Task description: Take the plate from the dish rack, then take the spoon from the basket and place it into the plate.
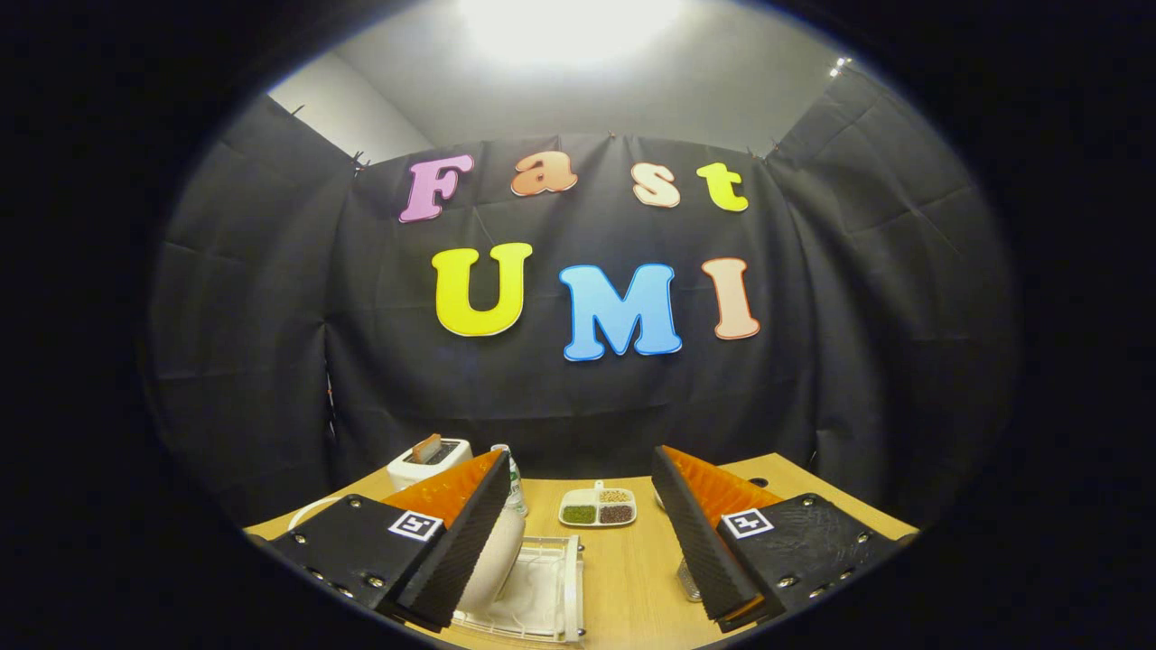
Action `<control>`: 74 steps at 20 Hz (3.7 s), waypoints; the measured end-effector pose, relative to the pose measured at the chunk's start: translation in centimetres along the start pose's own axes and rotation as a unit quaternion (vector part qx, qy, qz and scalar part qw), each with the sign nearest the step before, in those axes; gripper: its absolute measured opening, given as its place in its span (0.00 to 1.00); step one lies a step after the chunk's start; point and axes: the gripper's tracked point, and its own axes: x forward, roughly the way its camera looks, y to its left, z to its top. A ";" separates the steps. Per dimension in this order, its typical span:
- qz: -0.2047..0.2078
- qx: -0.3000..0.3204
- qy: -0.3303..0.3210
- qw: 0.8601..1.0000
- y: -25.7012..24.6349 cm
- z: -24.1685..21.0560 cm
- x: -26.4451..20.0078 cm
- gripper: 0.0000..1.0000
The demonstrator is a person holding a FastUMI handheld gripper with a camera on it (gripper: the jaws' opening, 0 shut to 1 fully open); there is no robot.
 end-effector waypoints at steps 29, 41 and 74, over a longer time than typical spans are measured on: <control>-0.038 0.026 0.252 0.967 6.7 -17.9 6.9 0.50; -0.121 -0.045 0.307 0.943 7.3 -17.7 6.9 0.26; -0.148 -0.150 0.265 0.941 6.3 -10.5 -8.7 0.26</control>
